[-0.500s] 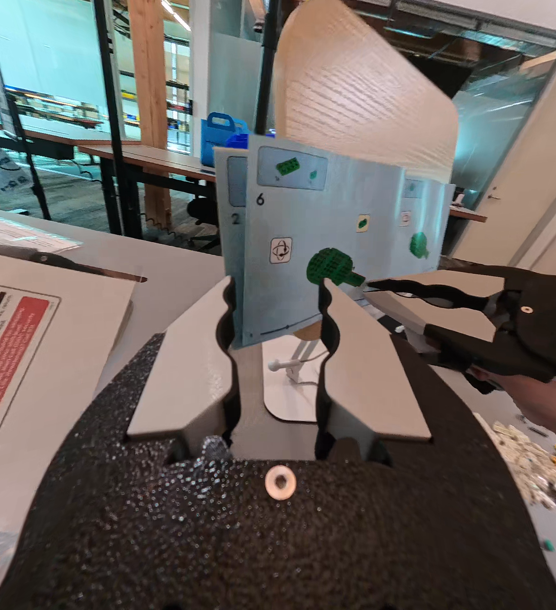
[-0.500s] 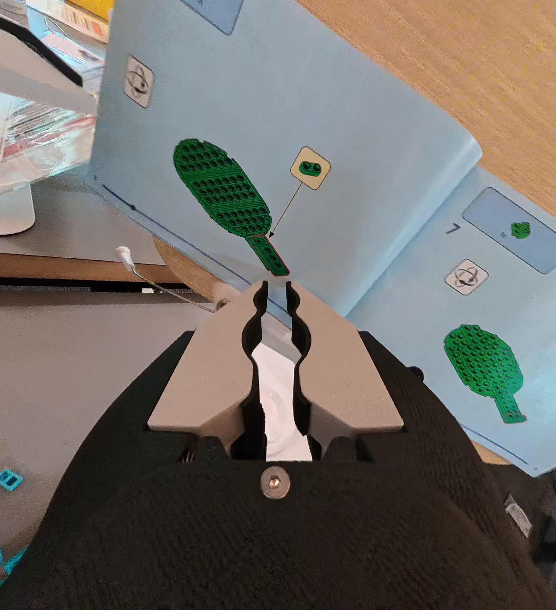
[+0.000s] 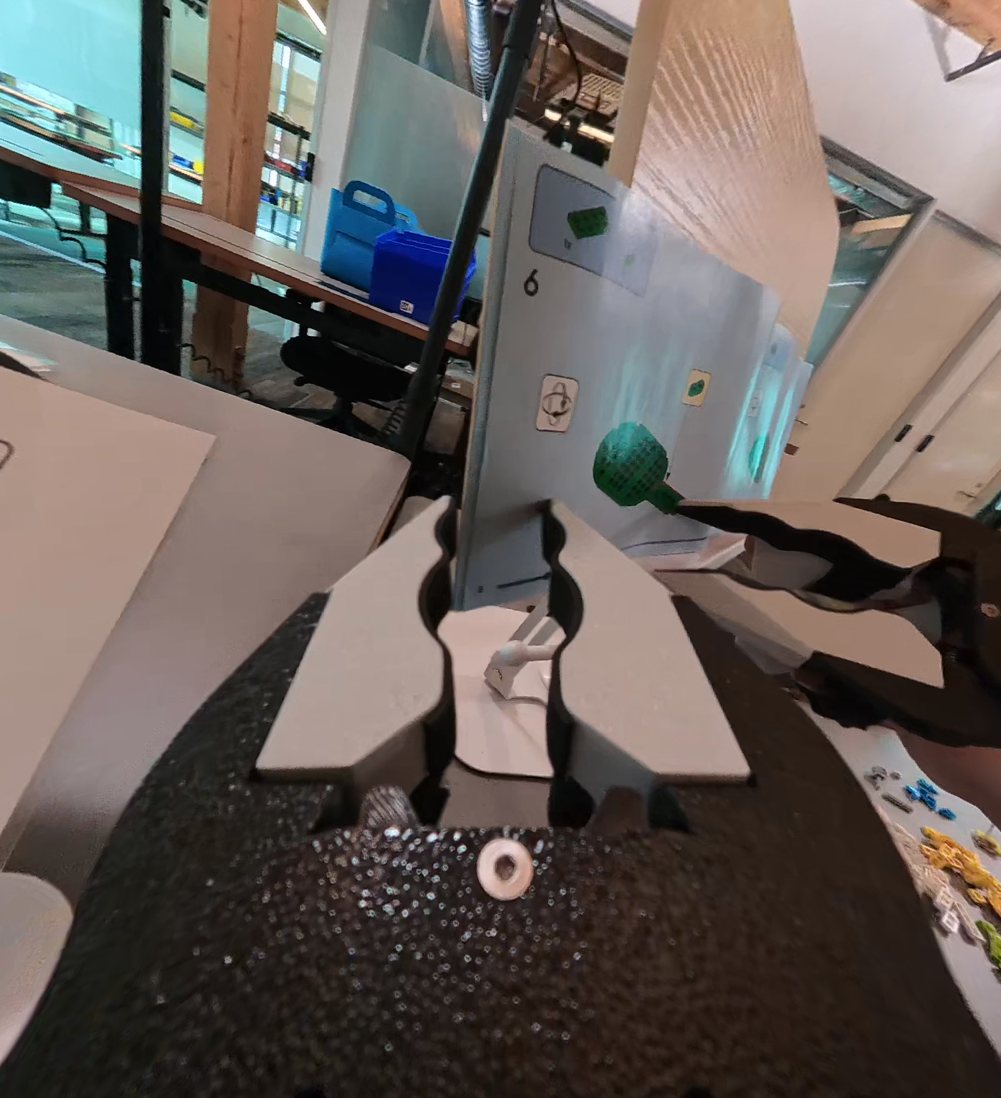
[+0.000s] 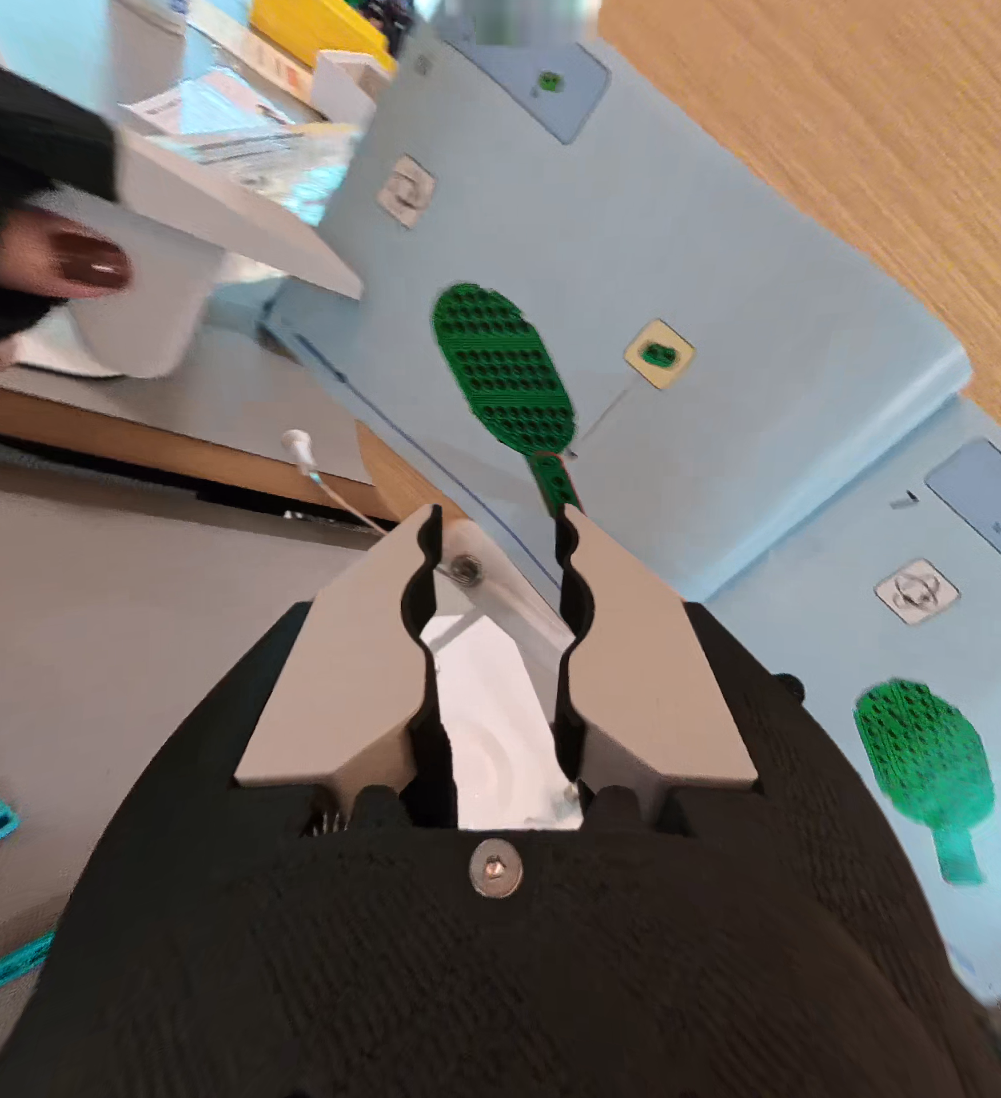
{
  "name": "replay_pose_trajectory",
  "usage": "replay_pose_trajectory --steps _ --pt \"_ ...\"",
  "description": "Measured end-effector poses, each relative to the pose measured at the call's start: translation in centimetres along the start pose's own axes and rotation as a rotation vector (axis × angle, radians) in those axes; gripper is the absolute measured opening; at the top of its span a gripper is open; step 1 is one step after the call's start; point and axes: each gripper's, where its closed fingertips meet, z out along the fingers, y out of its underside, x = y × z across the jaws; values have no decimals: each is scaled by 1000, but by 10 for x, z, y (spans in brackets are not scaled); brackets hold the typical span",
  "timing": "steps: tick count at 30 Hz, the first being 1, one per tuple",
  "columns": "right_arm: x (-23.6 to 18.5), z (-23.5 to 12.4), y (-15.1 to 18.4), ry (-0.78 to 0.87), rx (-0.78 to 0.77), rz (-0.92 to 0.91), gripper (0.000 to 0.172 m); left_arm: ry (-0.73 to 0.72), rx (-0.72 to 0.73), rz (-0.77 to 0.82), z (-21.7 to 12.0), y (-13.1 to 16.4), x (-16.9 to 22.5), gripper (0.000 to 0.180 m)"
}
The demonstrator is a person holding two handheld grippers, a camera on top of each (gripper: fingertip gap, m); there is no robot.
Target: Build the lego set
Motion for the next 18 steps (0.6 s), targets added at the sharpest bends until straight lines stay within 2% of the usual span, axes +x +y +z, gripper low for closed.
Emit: replay_pose_trajectory --steps 2,4,6,9,13,15,18 --pt "-23 -8 -18 -85 123 -132 42 30 16 25 0 0 4 7" --pt "-48 -19 -28 -116 215 -414 37 46 28 49 -1 -2 8 0" --pt "-63 -12 -13 -111 121 -663 36 41 28 71 -1 -2 9 0" --pt "-62 6 5 -22 -22 -868 38 39 23 89 0 -2 10 0" --pt "-52 23 13 88 -128 -968 26 2 24 122 0 -2 6 0" --pt "-49 25 7 132 -100 -940 3 -16 35 127 -1 -4 3 0" --pt "-46 24 1 149 -44 -816 0 -28 38 128 -1 -4 0 0"
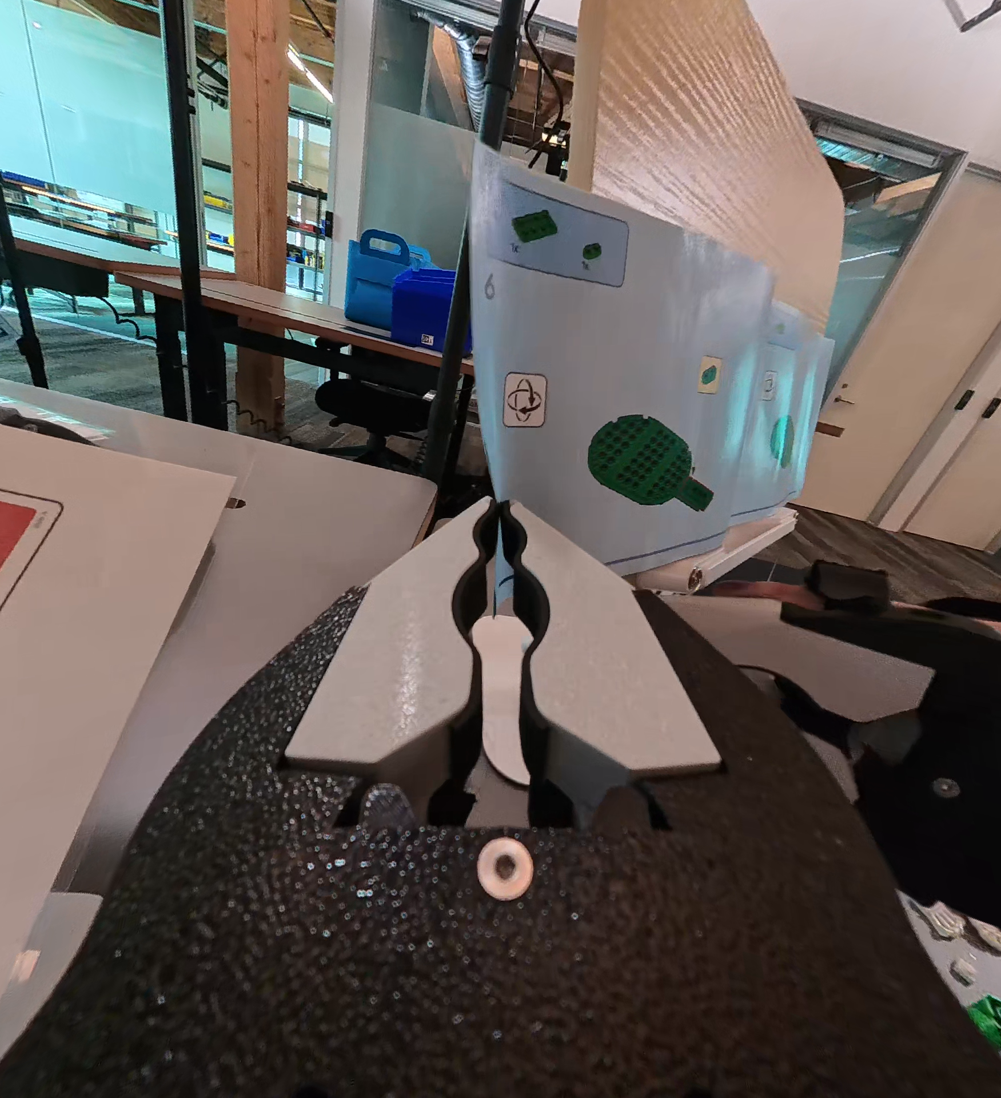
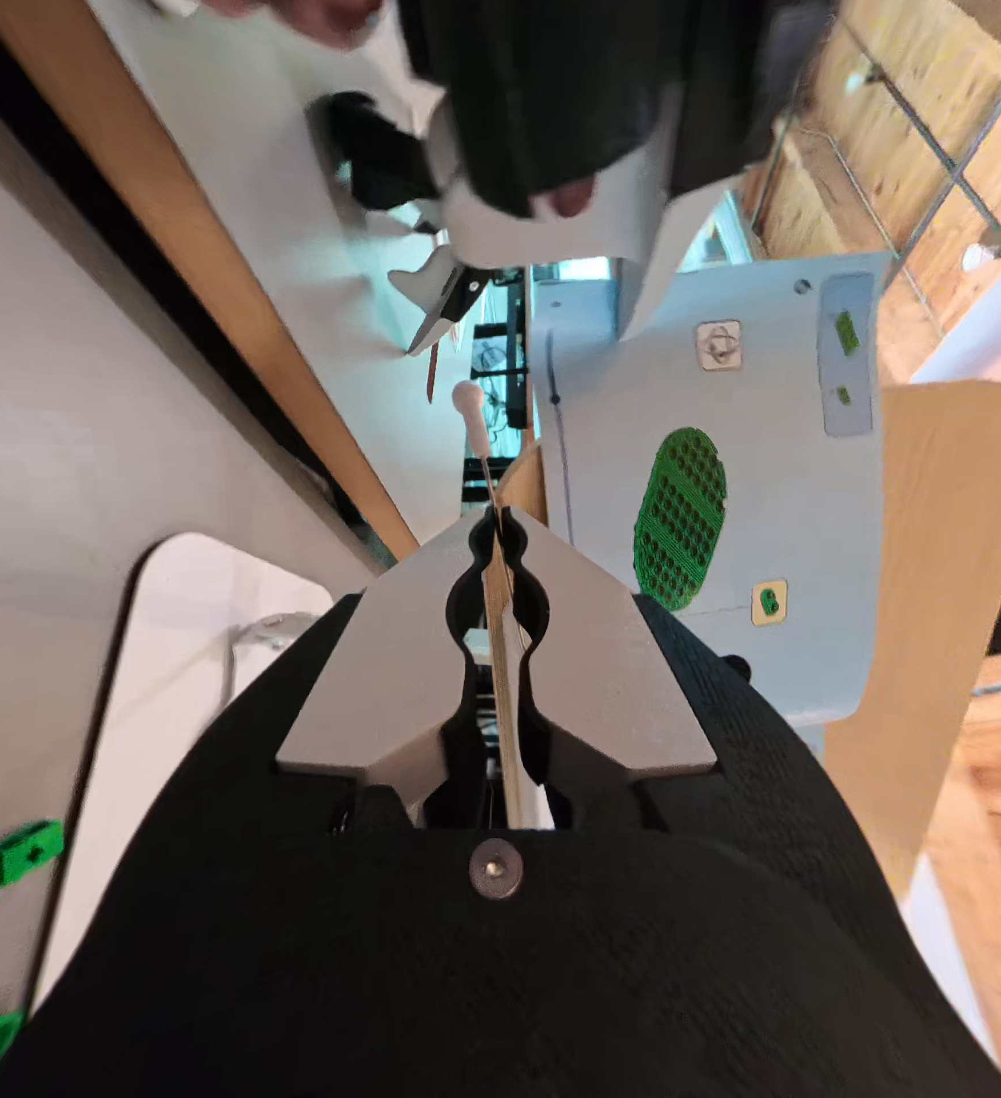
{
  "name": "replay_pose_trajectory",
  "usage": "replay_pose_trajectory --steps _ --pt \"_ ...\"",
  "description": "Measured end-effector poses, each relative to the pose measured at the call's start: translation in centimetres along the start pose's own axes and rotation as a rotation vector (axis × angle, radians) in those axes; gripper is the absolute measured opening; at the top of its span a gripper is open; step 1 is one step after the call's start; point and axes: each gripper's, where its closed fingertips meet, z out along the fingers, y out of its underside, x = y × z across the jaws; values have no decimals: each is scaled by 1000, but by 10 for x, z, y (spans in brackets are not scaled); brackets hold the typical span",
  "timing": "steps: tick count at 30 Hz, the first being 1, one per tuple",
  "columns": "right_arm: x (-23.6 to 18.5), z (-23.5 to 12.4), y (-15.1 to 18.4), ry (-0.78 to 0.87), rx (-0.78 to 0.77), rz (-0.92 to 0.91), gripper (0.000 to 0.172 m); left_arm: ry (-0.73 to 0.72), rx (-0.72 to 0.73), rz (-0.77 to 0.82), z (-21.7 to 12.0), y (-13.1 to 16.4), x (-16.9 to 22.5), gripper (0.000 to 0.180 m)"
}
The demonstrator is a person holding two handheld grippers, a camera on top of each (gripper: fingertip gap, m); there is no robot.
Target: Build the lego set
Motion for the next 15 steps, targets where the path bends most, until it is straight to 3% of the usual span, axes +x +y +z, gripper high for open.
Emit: replay_pose_trajectory --steps 11,15 --pt "30 -3 -1 113 122 473 0 -44 -12 68 4 2 -2 0" --pt "33 -3 1 124 94 498 1 -70 -7 45 3 1 -7 7"
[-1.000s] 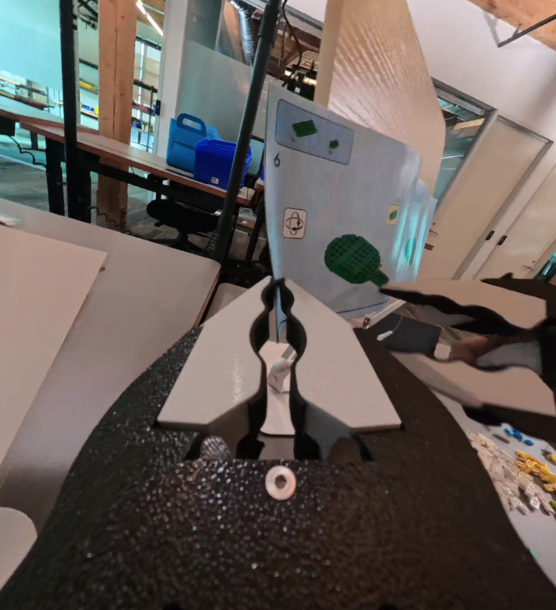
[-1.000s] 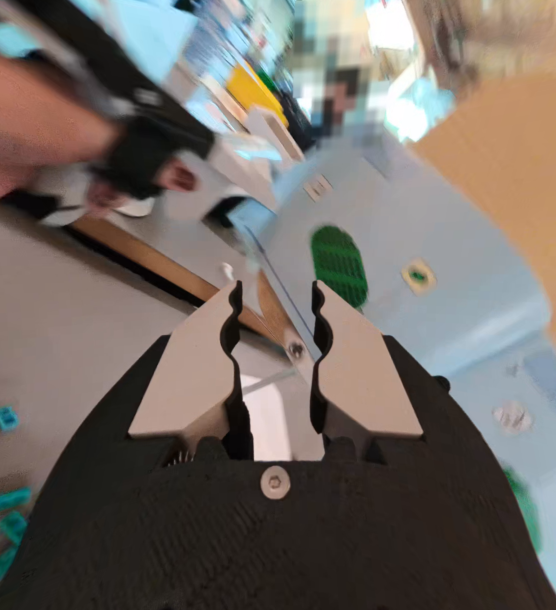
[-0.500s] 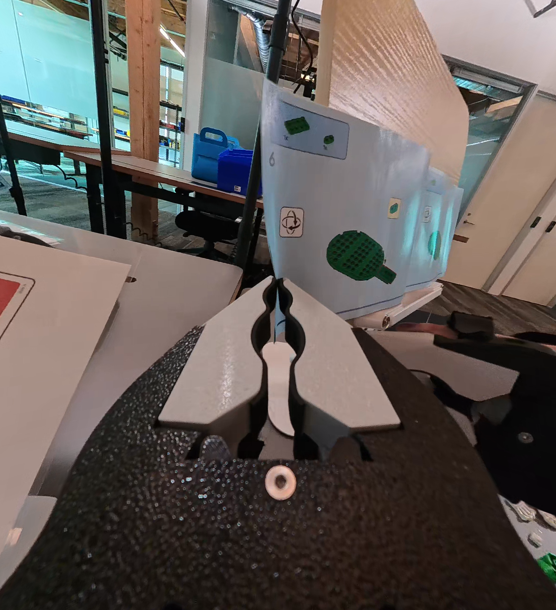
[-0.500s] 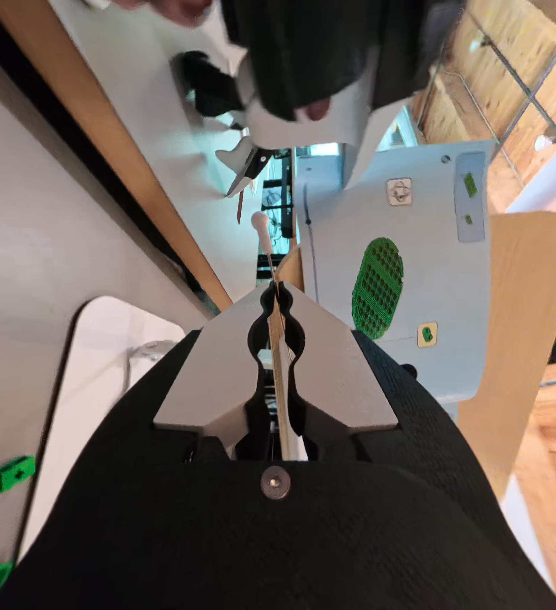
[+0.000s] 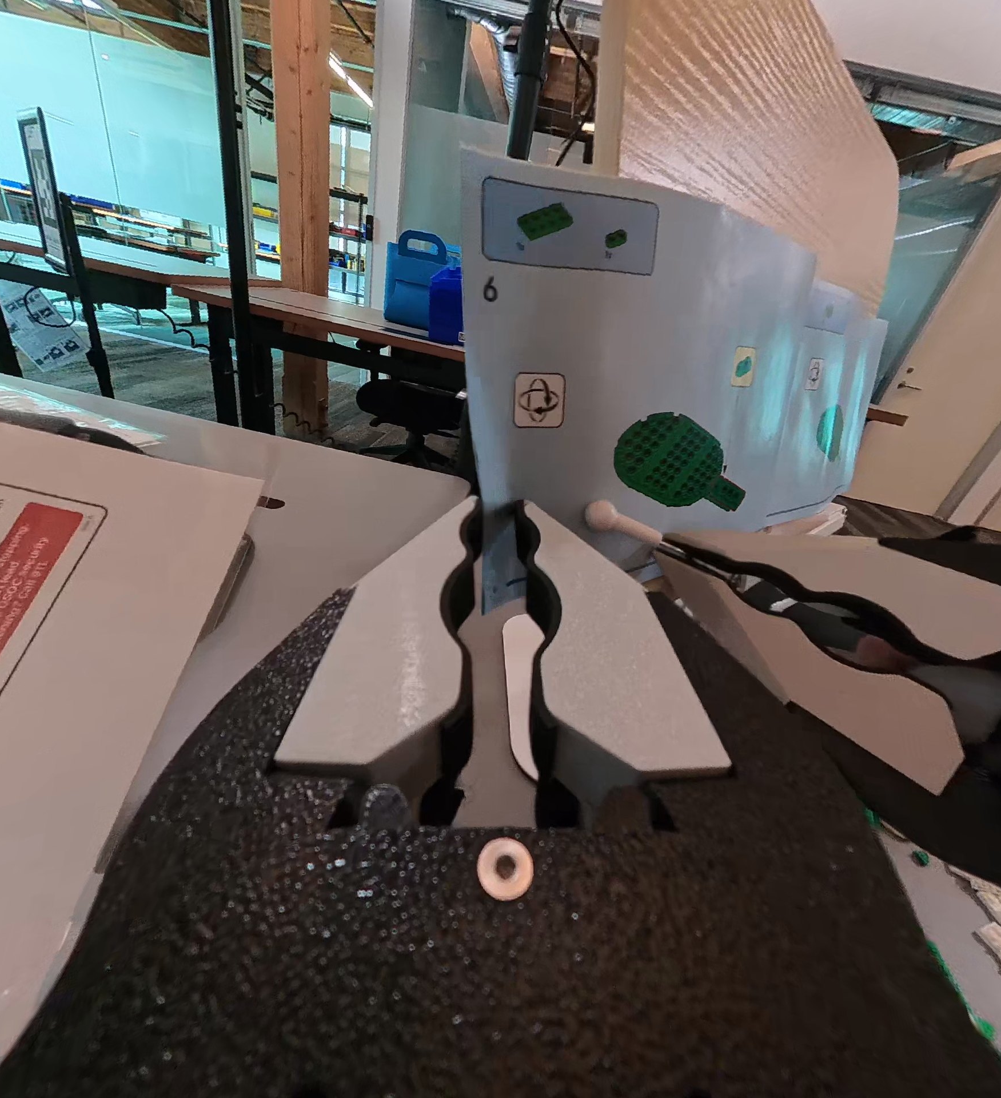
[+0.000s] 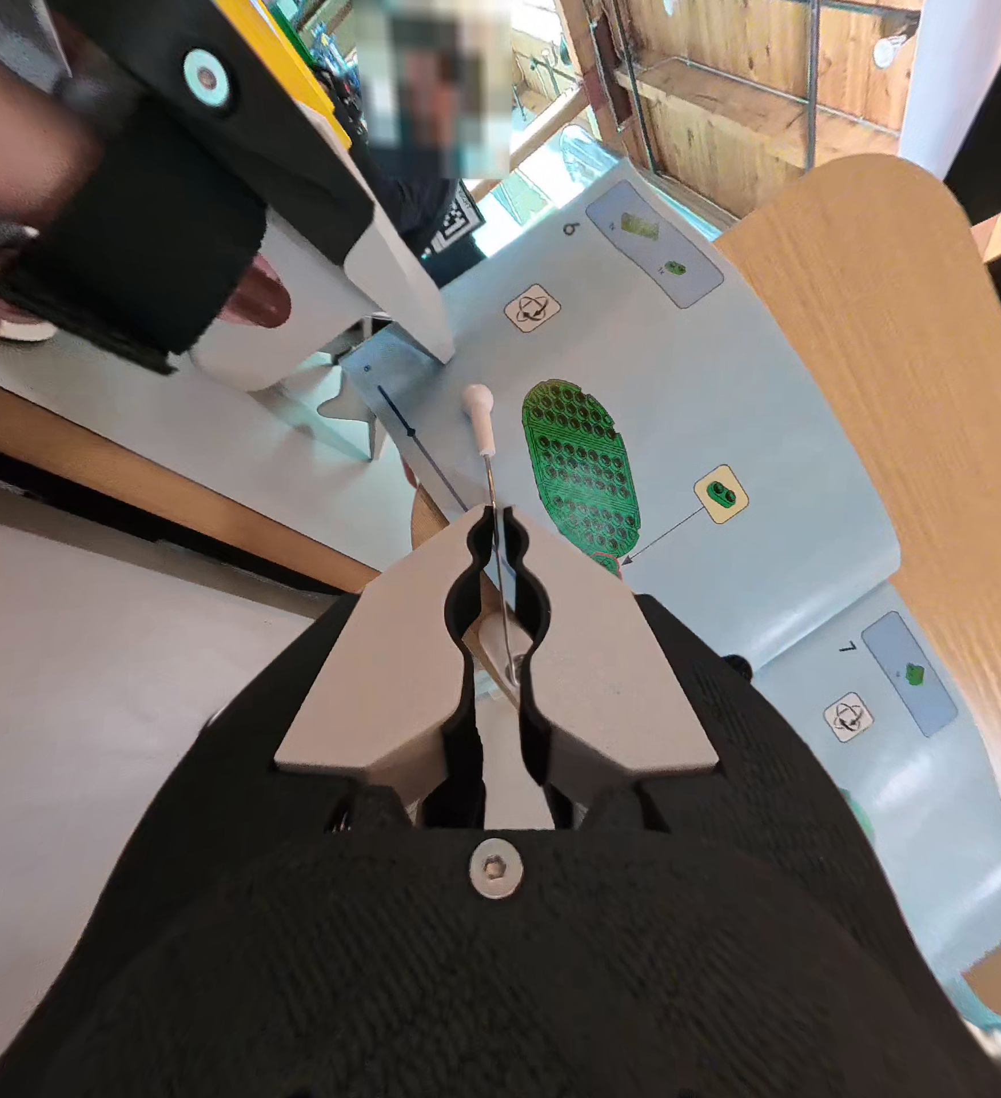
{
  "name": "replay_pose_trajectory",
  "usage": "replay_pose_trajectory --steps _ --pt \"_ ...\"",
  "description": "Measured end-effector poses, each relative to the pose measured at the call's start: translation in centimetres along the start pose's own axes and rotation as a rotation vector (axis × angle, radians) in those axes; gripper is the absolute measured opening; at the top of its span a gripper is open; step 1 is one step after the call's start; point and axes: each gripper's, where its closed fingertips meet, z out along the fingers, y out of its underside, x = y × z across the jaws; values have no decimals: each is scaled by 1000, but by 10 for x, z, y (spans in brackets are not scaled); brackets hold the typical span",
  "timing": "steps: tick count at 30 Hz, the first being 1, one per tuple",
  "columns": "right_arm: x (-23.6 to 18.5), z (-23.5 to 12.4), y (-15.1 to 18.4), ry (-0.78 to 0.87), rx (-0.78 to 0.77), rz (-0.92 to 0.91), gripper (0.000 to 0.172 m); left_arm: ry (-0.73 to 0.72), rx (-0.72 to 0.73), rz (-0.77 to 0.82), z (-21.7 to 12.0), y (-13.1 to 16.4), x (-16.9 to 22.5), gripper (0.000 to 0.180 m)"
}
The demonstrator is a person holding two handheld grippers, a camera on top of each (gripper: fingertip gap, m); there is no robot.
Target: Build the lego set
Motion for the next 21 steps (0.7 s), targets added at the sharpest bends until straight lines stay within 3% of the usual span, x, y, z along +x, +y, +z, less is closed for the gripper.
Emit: replay_pose_trajectory --steps 3,5,7,14,21 --pt "-1 -12 -5 -17 11 2 13 -29 32 -45 -2 -6 -7 40" --pt "1 -32 -9 -46 19 -3 14 -46 65 -97 -2 -12 -9 69" --pt "4 -61 -8 -85 11 -11 16 -68 75 -108 -1 -14 -8 85" --pt "28 -200 11 -161 -106 91 26 -80 103 -61 -11 -7 19 105" --pt "11 -324 36 -182 -264 185 33 -36 13 134 -62 32 56 102"
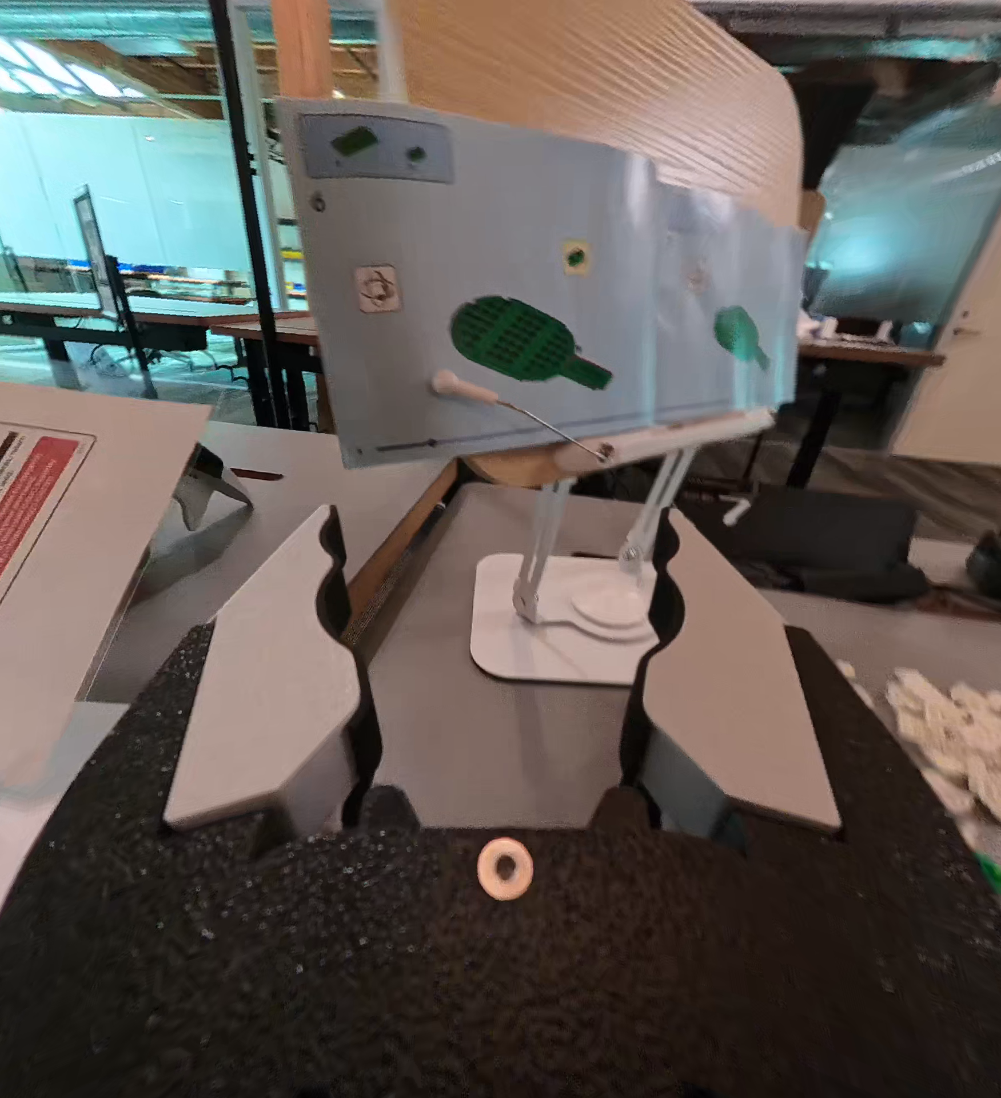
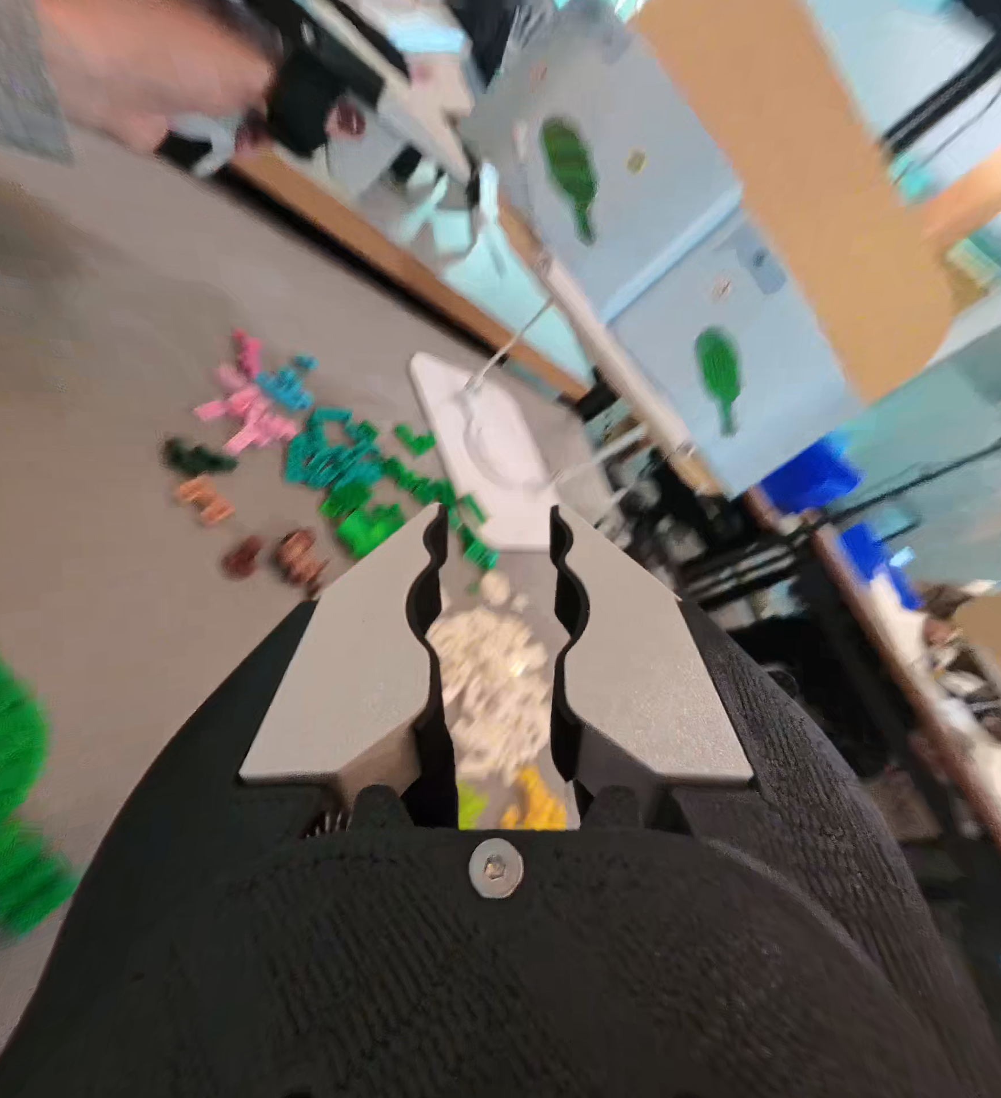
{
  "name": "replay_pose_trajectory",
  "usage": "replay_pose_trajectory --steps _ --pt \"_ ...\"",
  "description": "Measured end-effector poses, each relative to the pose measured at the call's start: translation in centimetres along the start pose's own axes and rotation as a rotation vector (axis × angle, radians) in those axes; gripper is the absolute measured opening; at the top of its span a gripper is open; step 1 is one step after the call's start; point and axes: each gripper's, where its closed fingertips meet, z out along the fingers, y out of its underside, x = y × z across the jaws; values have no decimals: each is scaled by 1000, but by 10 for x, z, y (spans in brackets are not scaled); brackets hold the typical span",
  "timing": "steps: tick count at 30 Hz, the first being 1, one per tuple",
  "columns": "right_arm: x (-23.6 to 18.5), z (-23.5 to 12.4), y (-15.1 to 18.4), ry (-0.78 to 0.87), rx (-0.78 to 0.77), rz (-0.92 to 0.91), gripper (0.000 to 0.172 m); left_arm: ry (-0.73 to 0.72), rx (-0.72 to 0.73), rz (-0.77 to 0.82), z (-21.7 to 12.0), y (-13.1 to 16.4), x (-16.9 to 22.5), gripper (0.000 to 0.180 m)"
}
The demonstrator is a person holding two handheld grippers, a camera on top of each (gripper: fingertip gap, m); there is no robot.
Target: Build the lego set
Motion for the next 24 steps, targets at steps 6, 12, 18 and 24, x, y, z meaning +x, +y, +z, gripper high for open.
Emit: replay_pose_trajectory --steps 6,12,18,24 --pt "-112 -69 45 -527 -181 203 59 321 -112 133 -94 30 80 96" --pt "-160 -88 60 -743 -221 173 66 682 -311 254 -203 73 161 96" --pt "-161 -75 83 -810 -301 181 47 887 -463 261 -272 104 198 98" --pt "-158 -63 92 -869 -337 206 36 1029 -516 330 -304 123 226 95"
